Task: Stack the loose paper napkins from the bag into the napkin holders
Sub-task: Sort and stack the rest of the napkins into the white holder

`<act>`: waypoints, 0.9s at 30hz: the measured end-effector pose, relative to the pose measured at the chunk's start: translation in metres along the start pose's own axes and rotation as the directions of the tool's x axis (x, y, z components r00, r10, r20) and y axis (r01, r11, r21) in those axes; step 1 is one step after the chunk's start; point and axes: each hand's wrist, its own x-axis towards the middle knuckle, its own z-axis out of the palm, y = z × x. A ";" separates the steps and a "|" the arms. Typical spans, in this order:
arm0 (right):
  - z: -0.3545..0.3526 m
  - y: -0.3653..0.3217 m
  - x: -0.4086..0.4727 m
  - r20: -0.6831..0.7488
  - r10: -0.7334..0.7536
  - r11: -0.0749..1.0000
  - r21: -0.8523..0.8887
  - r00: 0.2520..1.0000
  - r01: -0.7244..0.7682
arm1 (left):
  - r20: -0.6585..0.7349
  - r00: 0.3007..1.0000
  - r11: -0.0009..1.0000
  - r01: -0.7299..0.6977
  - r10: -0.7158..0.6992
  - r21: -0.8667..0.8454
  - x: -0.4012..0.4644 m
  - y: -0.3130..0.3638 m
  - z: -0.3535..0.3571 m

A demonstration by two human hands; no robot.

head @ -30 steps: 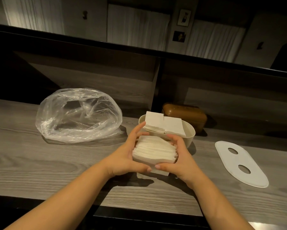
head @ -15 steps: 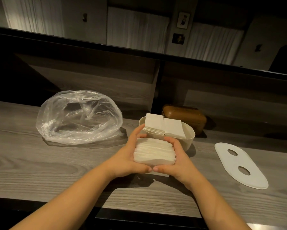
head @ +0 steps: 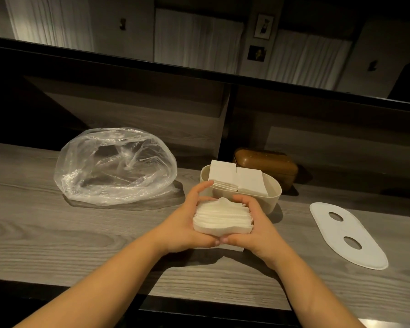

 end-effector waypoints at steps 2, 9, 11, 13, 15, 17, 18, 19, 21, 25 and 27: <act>0.000 -0.001 -0.001 -0.052 -0.006 1.000 0.030 0.999 0.007 | -0.069 0.998 1.000 0.003 -0.005 -0.026 0.001 0.000 0.000; -0.002 0.000 -0.001 0.007 0.042 0.997 0.069 0.999 -0.043 | 0.006 0.999 0.996 0.034 -0.034 -0.079 0.001 0.000 0.000; -0.001 0.000 -0.001 0.018 0.031 0.999 0.032 0.999 -0.031 | 0.030 0.999 0.997 0.028 -0.026 -0.069 0.001 0.001 0.000; 0.000 -0.001 0.000 -0.038 0.024 1.000 0.020 0.999 -0.023 | -0.038 0.999 0.997 0.034 -0.037 -0.075 0.002 0.000 -0.002; -0.001 0.000 -0.001 -0.075 0.027 1.000 0.007 0.997 -0.026 | -0.076 0.995 0.997 0.055 -0.060 -0.058 0.003 -0.002 -0.004; -0.001 0.000 -0.002 -0.056 0.027 1.000 0.004 0.998 -0.027 | -0.035 0.996 0.997 0.076 -0.077 -0.025 0.002 -0.003 -0.004; -0.001 0.000 -0.003 -0.035 0.030 1.000 0.007 0.999 -0.030 | -0.004 0.996 0.996 0.084 -0.084 -0.008 0.001 -0.002 -0.004; 0.000 -0.001 -0.003 -0.015 0.033 0.999 0.009 0.999 -0.033 | 0.022 0.996 0.996 0.089 -0.089 0.008 0.001 -0.001 -0.004; 0.000 -0.002 -0.002 -0.011 0.039 0.999 0.006 0.999 -0.039 | 0.019 0.995 0.995 0.100 -0.101 0.014 0.002 -0.001 -0.004; -0.002 -0.002 -0.003 -0.060 0.059 0.998 -0.005 0.996 -0.059 | -0.065 0.988 0.990 0.140 -0.139 0.003 0.003 -0.003 -0.006; -0.002 -0.004 -0.005 -0.042 0.065 0.998 -0.020 0.997 -0.066 | -0.035 0.990 0.991 0.137 -0.136 0.010 0.002 -0.002 -0.007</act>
